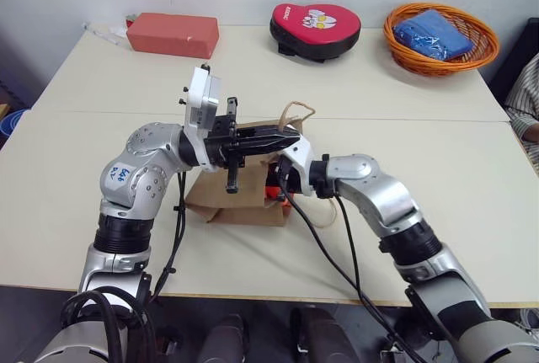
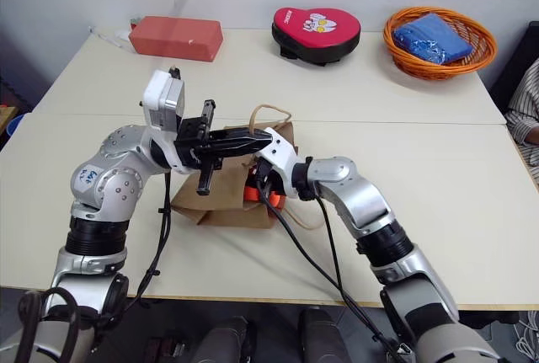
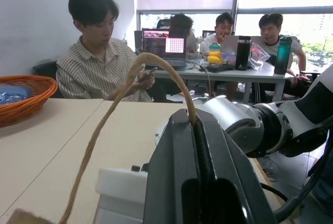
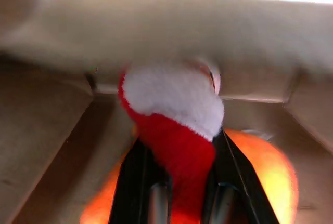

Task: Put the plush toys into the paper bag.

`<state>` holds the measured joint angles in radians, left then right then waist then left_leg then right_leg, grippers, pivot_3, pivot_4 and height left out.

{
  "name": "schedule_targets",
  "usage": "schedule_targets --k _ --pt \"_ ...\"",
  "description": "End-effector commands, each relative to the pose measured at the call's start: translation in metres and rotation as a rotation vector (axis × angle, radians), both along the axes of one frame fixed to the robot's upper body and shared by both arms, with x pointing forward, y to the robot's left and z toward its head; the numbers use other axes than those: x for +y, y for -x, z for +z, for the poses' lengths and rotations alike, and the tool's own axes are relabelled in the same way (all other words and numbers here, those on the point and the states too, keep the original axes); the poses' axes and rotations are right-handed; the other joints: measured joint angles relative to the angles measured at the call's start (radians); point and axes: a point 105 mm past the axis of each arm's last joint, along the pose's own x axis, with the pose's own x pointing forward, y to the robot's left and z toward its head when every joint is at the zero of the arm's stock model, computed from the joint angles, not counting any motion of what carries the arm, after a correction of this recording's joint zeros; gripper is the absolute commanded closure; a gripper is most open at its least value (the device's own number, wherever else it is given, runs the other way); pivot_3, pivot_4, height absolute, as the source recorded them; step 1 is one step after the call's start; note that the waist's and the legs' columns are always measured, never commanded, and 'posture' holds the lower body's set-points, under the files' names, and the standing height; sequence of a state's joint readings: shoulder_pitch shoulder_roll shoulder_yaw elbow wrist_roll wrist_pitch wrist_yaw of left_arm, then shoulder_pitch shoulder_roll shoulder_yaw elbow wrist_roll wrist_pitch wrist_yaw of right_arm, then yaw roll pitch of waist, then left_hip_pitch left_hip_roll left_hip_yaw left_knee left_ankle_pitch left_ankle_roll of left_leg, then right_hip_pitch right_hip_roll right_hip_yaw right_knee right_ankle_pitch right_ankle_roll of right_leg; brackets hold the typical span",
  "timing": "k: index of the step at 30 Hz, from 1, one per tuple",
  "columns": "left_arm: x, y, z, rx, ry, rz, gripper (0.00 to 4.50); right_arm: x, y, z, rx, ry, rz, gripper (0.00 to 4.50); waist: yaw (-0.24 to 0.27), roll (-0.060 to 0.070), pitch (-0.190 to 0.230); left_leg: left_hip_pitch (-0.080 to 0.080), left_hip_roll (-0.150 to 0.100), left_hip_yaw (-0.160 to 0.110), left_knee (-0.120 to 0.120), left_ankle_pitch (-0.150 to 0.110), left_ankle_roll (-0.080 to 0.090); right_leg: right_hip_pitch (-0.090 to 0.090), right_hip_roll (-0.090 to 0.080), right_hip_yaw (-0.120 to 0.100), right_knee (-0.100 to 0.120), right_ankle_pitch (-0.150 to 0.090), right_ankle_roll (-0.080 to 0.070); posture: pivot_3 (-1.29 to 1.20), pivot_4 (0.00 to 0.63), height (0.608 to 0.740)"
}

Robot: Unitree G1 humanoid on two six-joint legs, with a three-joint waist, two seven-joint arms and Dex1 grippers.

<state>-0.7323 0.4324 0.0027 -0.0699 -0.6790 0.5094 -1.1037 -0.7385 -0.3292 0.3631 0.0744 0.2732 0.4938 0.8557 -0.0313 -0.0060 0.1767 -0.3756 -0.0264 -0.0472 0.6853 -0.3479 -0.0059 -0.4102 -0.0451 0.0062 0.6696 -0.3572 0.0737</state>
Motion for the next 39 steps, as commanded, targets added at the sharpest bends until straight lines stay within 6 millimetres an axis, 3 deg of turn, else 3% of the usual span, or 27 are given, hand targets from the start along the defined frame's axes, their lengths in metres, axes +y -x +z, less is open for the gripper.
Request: schedule_targets --k 1,2,10,13,18,21,27,34,37,39 --pt "0.002 0.006 0.01 -0.063 0.032 0.006 4.5 -0.001 0.004 0.004 -0.026 -0.025 0.07 3.57 0.001 0.0 0.0 0.0 0.0 0.0 0.0 0.0 0.0 0.0 0.0 0.0 0.001 0.0 0.0 0.0 0.15 0.74" --pt "0.004 0.006 0.01 -0.065 0.034 0.013 4.5 -0.005 0.005 0.009 -0.034 -0.039 0.075 3.37 0.001 0.0 0.0 0.0 0.0 0.0 0.0 0.0 0.0 0.0 0.0 0.0 0.001 0.0 0.0 0.0 0.15 0.74" --pt "0.01 0.007 0.007 -0.061 0.035 0.049 4.5 -0.053 0.017 0.029 -0.012 -0.055 0.114 0.49 0.004 0.0 0.0 0.0 0.0 0.0 0.0 0.0 0.0 0.001 -0.001 0.0 -0.001 0.0 0.0 0.0 0.15 0.74" --pt "0.011 0.007 0.005 -0.061 0.033 0.055 4.5 -0.069 0.017 0.031 -0.034 -0.033 0.093 0.49 0.002 0.0 0.0 0.0 0.0 0.0 0.0 0.0 0.0 0.0 -0.001 0.0 -0.002 0.0 0.0 0.0 0.15 0.74" --pt "0.008 0.008 0.009 -0.069 0.045 0.063 4.5 -0.119 0.014 0.031 0.03 -0.041 -0.034 0.49 0.009 0.0 0.0 0.0 0.0 0.0 0.0 0.0 0.0 0.001 -0.001 0.0 -0.005 0.0 0.0 0.0 0.15 0.74" --pt "0.008 0.01 0.008 -0.068 0.035 0.058 4.5 -0.15 0.018 0.023 0.264 -0.033 -0.175 0.49 0.011 0.0 0.0 0.0 0.0 0.0 0.0 0.0 0.0 0.001 -0.001 0.001 -0.005 0.0 0.0 0.0 0.15 0.74" --pt "0.008 0.011 0.007 -0.069 0.018 0.053 4.5 -0.186 0.036 0.001 0.717 -0.012 -0.423 0.49 0.016 0.0 0.0 0.0 0.0 0.001 0.0 0.0 0.0 0.001 -0.001 0.001 -0.005 0.0 0.0 0.0 0.15 0.74" --pt "0.006 0.01 0.011 -0.068 0.033 0.047 4.5 -0.15 0.057 -0.035 0.905 -0.032 -0.385 0.49 0.021 0.0 0.0 0.0 0.0 0.001 -0.001 0.0 0.0 0.001 -0.001 0.002 -0.005 0.0 0.0 0.0 0.15 0.74" --pt "0.005 0.009 0.013 -0.072 0.04 0.047 4.5 -0.133 0.055 -0.036 0.918 -0.078 -0.367 0.49 0.022 -0.001 -0.001 0.001 0.0 0.001 0.0 0.0 0.0 0.001 -0.001 0.002 -0.004 0.0 0.0 0.0 0.15 0.74" --pt "0.005 0.008 0.012 -0.073 0.036 0.047 4.5 -0.121 0.045 -0.027 0.907 -0.175 -0.352 0.89 0.02 -0.001 -0.001 0.001 0.0 0.001 0.0 0.0 0.0 0.001 -0.001 0.002 -0.004 0.0 0.0 0.0 0.15 0.74"
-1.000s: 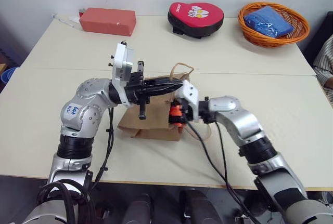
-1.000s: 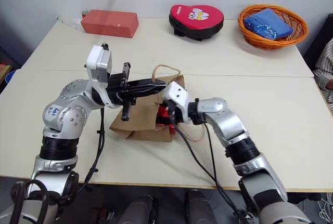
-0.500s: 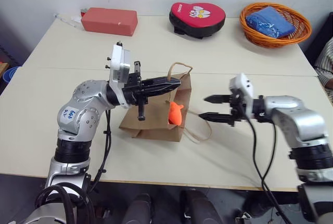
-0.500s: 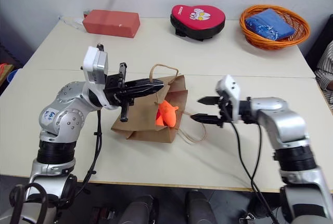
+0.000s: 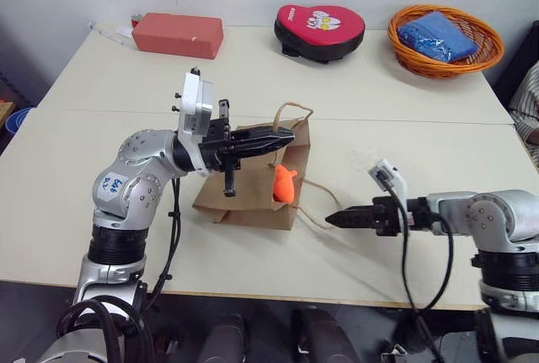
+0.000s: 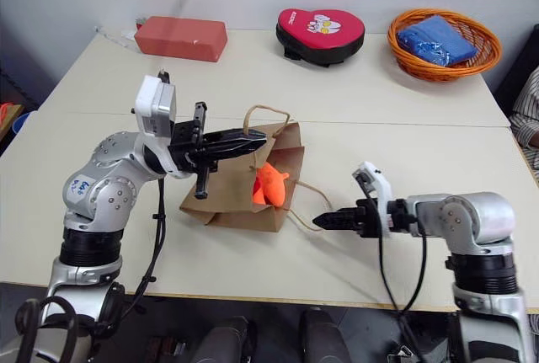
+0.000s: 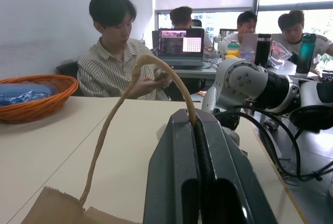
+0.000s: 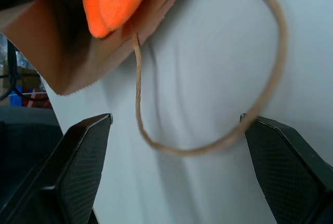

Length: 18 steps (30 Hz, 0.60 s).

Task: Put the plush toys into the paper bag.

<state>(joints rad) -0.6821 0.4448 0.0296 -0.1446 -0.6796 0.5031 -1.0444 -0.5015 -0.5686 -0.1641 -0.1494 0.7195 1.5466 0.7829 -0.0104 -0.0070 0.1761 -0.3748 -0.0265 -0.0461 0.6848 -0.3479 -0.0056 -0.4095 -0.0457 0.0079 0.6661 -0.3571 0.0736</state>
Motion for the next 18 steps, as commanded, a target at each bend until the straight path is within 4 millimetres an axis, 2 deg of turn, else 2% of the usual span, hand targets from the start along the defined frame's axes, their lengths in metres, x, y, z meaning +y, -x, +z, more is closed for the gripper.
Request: schedule_targets --k 1,3,6,10,11,18 --pt "-0.001 0.004 0.011 -0.046 0.018 -0.021 4.5 0.018 -0.01 0.012 -0.022 -0.112 -0.025 1.13 -0.003 0.0 0.0 0.0 0.0 0.0 0.0 0.0 0.0 0.0 0.0 0.0 0.001 0.0 0.0 0.0 0.15 0.74" --pt "-0.001 0.003 0.01 -0.044 0.015 -0.019 4.5 0.02 -0.02 0.014 -0.042 -0.13 -0.08 1.78 -0.004 0.0 0.0 0.0 0.0 0.001 0.0 0.0 0.0 -0.001 0.0 0.0 0.003 0.0 0.0 0.0 0.15 0.74" --pt "-0.001 0.003 0.009 -0.042 0.009 -0.017 4.5 0.017 -0.02 0.021 -0.047 -0.156 -0.092 2.86 0.004 0.0 0.0 0.0 -0.001 0.0 0.0 0.0 0.0 -0.001 0.0 0.0 0.006 0.0 0.0 0.0 0.15 0.74" --pt "0.0 0.002 0.008 -0.043 0.002 -0.015 4.5 0.004 -0.016 0.048 -0.101 -0.236 -0.079 4.26 0.008 0.0 0.0 -0.001 -0.001 0.0 0.0 0.0 0.0 -0.001 -0.001 0.0 0.005 0.0 0.0 0.0 0.15 0.74" --pt "0.0 0.002 0.008 -0.045 0.003 -0.013 4.5 0.0 -0.016 0.056 -0.124 -0.26 -0.082 4.45 0.007 0.0 0.0 -0.001 -0.001 0.0 0.0 0.0 0.0 -0.001 -0.001 0.0 0.005 0.0 0.0 0.0 0.15 0.74" --pt "0.002 -0.01 0.018 -0.098 0.035 0.021 4.5 -0.02 -0.007 0.14 -0.35 -0.453 -0.015 4.45 0.003 0.0 0.0 -0.001 -0.001 0.0 -0.001 0.0 0.0 -0.001 0.0 0.0 0.005 0.0 0.0 0.0 0.15 0.74"
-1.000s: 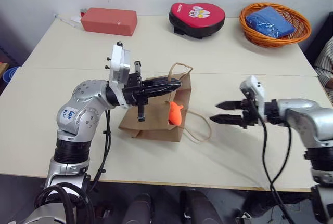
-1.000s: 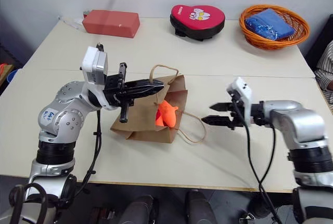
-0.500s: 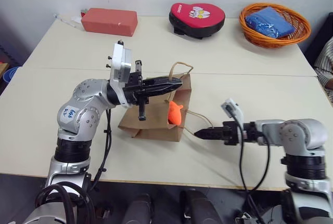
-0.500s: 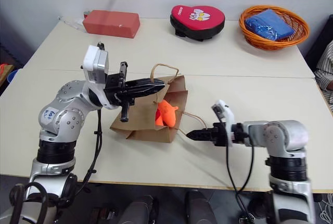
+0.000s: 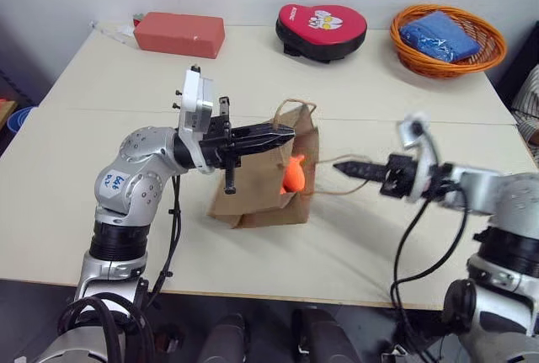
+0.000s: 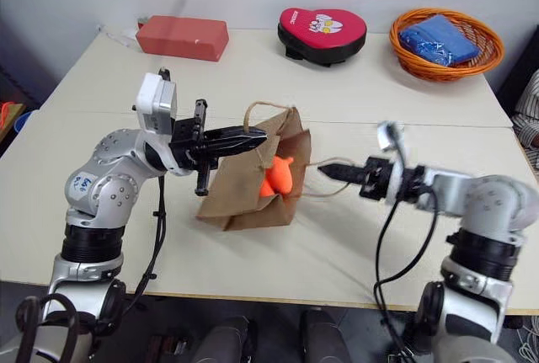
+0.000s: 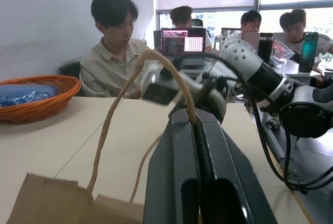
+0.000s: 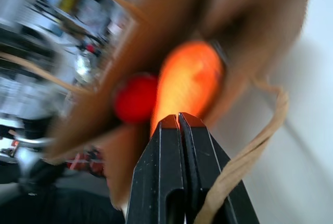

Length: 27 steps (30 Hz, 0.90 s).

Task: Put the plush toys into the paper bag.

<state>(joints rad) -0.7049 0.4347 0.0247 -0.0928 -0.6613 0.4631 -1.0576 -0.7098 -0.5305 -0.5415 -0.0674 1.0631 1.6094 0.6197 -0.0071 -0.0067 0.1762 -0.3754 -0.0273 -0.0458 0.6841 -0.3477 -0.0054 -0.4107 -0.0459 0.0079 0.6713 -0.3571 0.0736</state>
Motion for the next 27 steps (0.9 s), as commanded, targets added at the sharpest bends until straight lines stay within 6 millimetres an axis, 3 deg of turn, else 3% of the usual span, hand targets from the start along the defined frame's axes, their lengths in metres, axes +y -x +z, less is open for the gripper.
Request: schedule_targets --k 1,5,8,11,13,17,19,23,25,27 --pt "0.003 -0.008 0.021 -0.102 0.027 0.026 4.5 -0.006 0.006 0.045 -0.13 -0.084 0.016 4.45 0.001 0.0 0.0 0.0 0.0 0.0 0.0 0.0 0.0 0.0 0.0 0.0 0.0 0.0 0.0 0.0 0.15 0.74" --pt "0.009 -0.023 0.041 -0.168 0.059 0.072 4.5 -0.001 0.013 0.093 -0.26 -0.172 0.061 4.45 0.002 0.0 0.0 0.0 0.0 0.001 0.0 0.0 0.0 0.0 0.0 0.0 0.001 0.0 0.0 0.0 0.15 0.74" --pt "0.012 -0.027 0.043 -0.178 0.065 0.083 4.5 0.012 0.023 0.106 -0.287 -0.21 0.144 4.45 0.001 0.0 0.0 -0.001 0.0 0.0 -0.001 0.0 0.0 -0.001 0.0 0.0 0.0 0.0 0.0 0.0 0.15 0.74" --pt "0.013 -0.03 0.04 -0.176 0.091 0.11 4.5 0.025 0.022 0.089 -0.227 -0.172 0.145 4.45 0.001 0.0 0.0 -0.002 0.001 0.0 -0.001 0.0 0.001 -0.001 0.0 -0.001 -0.002 0.0 0.0 0.0 0.15 0.74" --pt "0.012 -0.031 0.035 -0.168 0.099 0.125 4.5 0.032 0.015 0.065 -0.161 -0.134 0.097 4.45 0.001 0.0 0.0 -0.003 0.001 0.0 0.0 0.0 0.001 0.0 -0.001 -0.001 -0.003 0.0 0.0 0.0 0.15 0.74" --pt "0.008 -0.033 0.018 -0.161 0.049 0.148 4.5 0.032 -0.001 0.036 -0.134 -0.089 -0.055 4.45 0.002 0.0 0.0 -0.005 0.001 0.0 0.001 0.0 0.002 -0.002 -0.001 -0.001 -0.003 0.0 0.001 0.0 0.15 0.74" --pt "0.009 -0.036 0.015 -0.149 0.044 0.174 4.08 0.029 -0.002 0.037 -0.17 -0.095 -0.085 4.1 0.002 0.0 0.0 -0.007 0.001 0.0 0.001 0.0 0.002 -0.003 -0.001 -0.001 -0.003 0.0 0.001 0.0 0.15 0.74" --pt "0.019 -0.039 0.013 -0.15 0.029 0.242 2.96 0.029 0.027 0.062 -0.233 -0.217 0.072 2.87 0.002 0.0 0.0 -0.009 0.001 -0.001 0.003 0.0 0.002 -0.004 0.0 -0.002 -0.002 0.0 0.001 0.0 0.15 0.74" --pt "0.032 -0.037 0.018 -0.132 0.047 0.268 2.39 0.024 0.048 0.052 -0.224 -0.126 0.167 2.24 0.003 0.0 0.0 -0.009 0.001 -0.002 0.003 0.0 0.002 -0.004 0.0 -0.003 -0.003 0.0 0.001 0.0 0.15 0.74" --pt "0.039 -0.034 0.017 -0.117 0.03 0.283 1.74 0.016 0.054 0.043 -0.204 -0.061 0.179 1.53 0.004 0.0 0.0 -0.01 0.001 -0.003 0.003 0.0 0.002 -0.004 0.0 -0.003 -0.004 0.0 0.001 0.0 0.15 0.74"
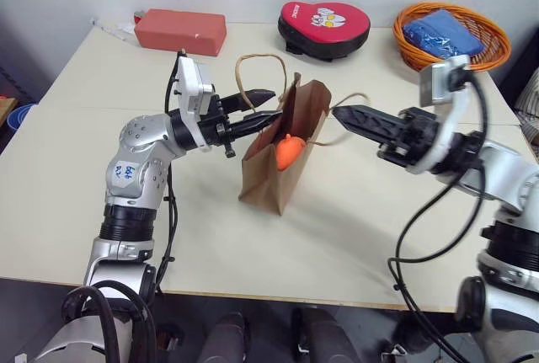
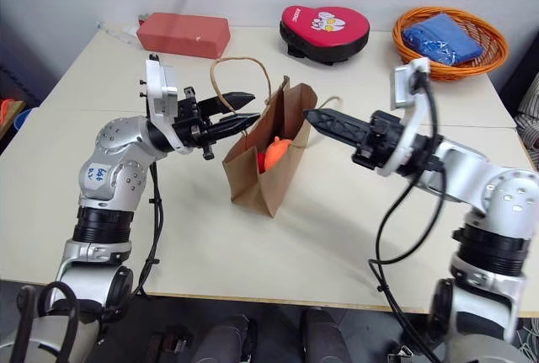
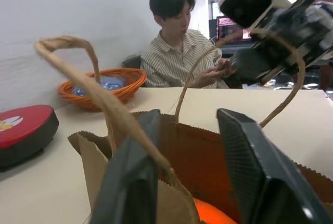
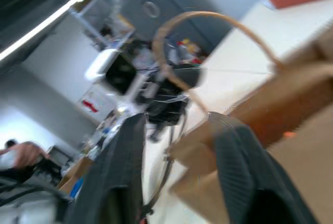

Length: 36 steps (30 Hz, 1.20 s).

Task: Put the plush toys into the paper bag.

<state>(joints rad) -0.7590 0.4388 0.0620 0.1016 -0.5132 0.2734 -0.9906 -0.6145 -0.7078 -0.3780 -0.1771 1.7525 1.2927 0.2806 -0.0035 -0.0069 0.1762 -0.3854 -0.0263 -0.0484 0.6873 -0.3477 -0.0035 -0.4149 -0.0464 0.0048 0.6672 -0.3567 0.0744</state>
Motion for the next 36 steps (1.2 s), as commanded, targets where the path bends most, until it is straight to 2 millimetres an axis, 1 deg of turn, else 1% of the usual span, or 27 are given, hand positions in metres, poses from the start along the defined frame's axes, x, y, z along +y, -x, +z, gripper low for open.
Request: schedule_targets --k 1,2,4,5,6,8,11,13,14,15,17,18,20,22,25,28,30,33,36 --pt "0.02 0.011 0.013 -0.031 0.004 0.035 1.45 -0.011 0.015 -0.004 -0.04 0.066 0.031 1.52 0.001 0.0 0.0 0.0 0.0 0.0 0.0 0.0 0.0 0.0 0.0 0.0 -0.001 0.0 0.0 0.0 0.15 0.74" --pt "0.026 0.015 0.011 -0.019 -0.012 0.035 1.12 -0.016 0.01 -0.007 -0.048 0.089 -0.017 1.52 -0.001 0.0 0.0 0.0 0.0 0.0 0.0 0.0 0.0 0.001 0.0 0.0 -0.001 0.0 0.0 0.0 0.15 0.74" --pt "0.036 0.021 0.01 -0.002 -0.033 0.045 0.54 -0.023 0.007 -0.016 -0.051 0.134 -0.046 1.52 0.0 0.0 0.0 0.0 0.0 0.001 0.0 0.0 0.0 0.001 0.0 0.001 -0.001 0.0 0.0 0.0 0.15 0.74" --pt "0.045 0.023 0.008 0.011 -0.05 0.066 0.23 -0.027 0.005 -0.022 -0.056 0.159 -0.065 1.52 0.0 0.0 0.0 0.0 0.0 0.001 0.0 0.0 0.001 0.001 0.0 0.001 0.0 0.001 0.0 0.0 0.15 0.74" --pt "0.055 0.026 0.005 0.027 -0.071 0.089 0.01 -0.029 0.004 -0.029 -0.068 0.19 -0.073 1.52 0.001 0.0 0.0 0.0 0.0 0.0 0.0 0.0 0.001 0.001 0.0 0.001 0.0 0.001 0.0 0.0 0.15 0.74" --pt "0.068 0.031 -0.002 0.051 -0.113 0.129 0.01 -0.029 0.001 -0.044 -0.121 0.259 -0.092 1.52 0.0 0.0 0.0 0.0 0.0 0.0 0.0 0.0 0.001 0.001 0.0 0.0 -0.001 0.001 0.0 0.0 0.15 0.74" --pt "0.077 0.041 -0.016 0.096 -0.15 0.164 0.0 -0.021 -0.002 -0.068 -0.242 0.39 -0.088 2.09 0.002 0.0 0.0 0.001 0.0 0.001 -0.001 0.0 0.001 0.001 0.0 0.001 -0.002 0.001 0.0 0.0 0.15 0.74" --pt "0.072 0.05 -0.027 0.133 -0.159 0.165 0.0 -0.01 -0.007 -0.079 -0.383 0.443 -0.092 2.74 0.002 0.0 0.0 0.001 0.0 0.001 -0.001 0.0 0.001 0.001 0.0 0.001 -0.004 0.001 0.0 0.0 0.15 0.74" --pt "0.067 0.053 -0.031 0.146 -0.146 0.168 0.0 -0.002 -0.007 -0.085 -0.443 0.461 -0.067 3.09 0.003 0.0 0.0 0.001 0.0 0.0 -0.001 0.0 0.001 0.001 0.0 0.001 -0.004 0.001 0.0 0.0 0.15 0.74" --pt "0.057 0.059 -0.034 0.158 -0.118 0.158 0.0 0.009 -0.008 -0.088 -0.517 0.455 -0.056 3.41 0.004 0.0 0.0 0.001 0.0 0.0 -0.001 0.0 0.001 0.001 0.0 0.001 -0.005 0.001 0.0 0.0 0.15 0.74" --pt "0.043 0.063 -0.035 0.167 -0.064 0.161 0.0 0.024 -0.008 -0.091 -0.577 0.43 -0.034 4.09 0.005 0.0 0.0 0.001 0.0 0.0 -0.001 0.0 0.001 0.001 0.0 0.001 -0.005 0.001 0.001 0.0 0.15 0.74" --pt "0.036 0.065 -0.036 0.174 -0.033 0.168 0.0 0.031 -0.011 -0.091 -0.616 0.413 -0.049 4.44 0.006 0.0 0.0 0.001 0.0 0.0 -0.001 0.0 0.001 0.001 0.0 0.001 -0.004 0.001 0.001 0.0 0.15 0.74" --pt "0.023 0.068 -0.039 0.197 0.021 0.177 0.0 0.043 -0.017 -0.096 -0.671 0.413 -0.059 4.48 0.004 0.0 0.0 0.001 0.0 0.0 0.0 0.0 0.001 0.001 0.0 0.001 -0.004 0.001 0.001 0.0 0.15 0.74" --pt "0.014 0.066 -0.044 0.216 0.066 0.216 0.0 0.052 -0.021 -0.101 -0.704 0.418 -0.057 4.48 0.003 0.0 0.0 0.001 0.0 0.0 0.002 0.0 0.001 0.001 0.0 0.001 -0.004 0.001 0.001 0.0 0.15 0.74" --pt "0.004 0.059 -0.057 0.219 0.037 0.294 0.0 0.062 -0.029 -0.103 -0.732 0.415 -0.078 4.48 0.002 0.0 0.0 0.002 0.0 0.0 0.002 0.0 0.001 0.001 0.0 0.001 -0.004 0.001 0.001 0.0 0.15 0.74" --pt "-0.007 0.062 -0.057 0.234 0.069 0.277 0.0 0.07 -0.032 -0.106 -0.759 0.429 -0.079 4.48 0.001 0.0 0.0 0.002 0.0 0.0 0.003 0.0 0.0 0.001 0.001 0.001 -0.003 0.002 0.001 0.0 0.15 0.74" --pt "-0.01 0.064 -0.057 0.237 0.073 0.271 0.0 0.074 -0.033 -0.107 -0.762 0.425 -0.087 4.48 0.001 0.0 0.0 0.002 0.0 0.0 0.003 0.0 0.0 0.001 0.001 0.001 -0.003 0.002 0.001 0.0 0.15 0.74" --pt "-0.011 0.06 -0.057 0.24 0.078 0.298 0.0 0.08 -0.032 -0.106 -0.768 0.409 -0.081 4.48 0.001 0.0 0.0 0.002 0.0 0.0 0.003 0.0 0.0 0.001 0.001 0.001 -0.003 0.002 0.001 0.0 0.15 0.74" --pt "-0.009 0.047 -0.056 0.229 0.071 0.381 0.0 0.087 -0.032 -0.107 -0.778 0.408 -0.072 4.48 0.001 0.0 0.0 0.003 0.0 0.0 0.003 0.0 0.0 0.002 0.001 0.001 -0.003 0.002 0.001 0.0 0.15 0.74"
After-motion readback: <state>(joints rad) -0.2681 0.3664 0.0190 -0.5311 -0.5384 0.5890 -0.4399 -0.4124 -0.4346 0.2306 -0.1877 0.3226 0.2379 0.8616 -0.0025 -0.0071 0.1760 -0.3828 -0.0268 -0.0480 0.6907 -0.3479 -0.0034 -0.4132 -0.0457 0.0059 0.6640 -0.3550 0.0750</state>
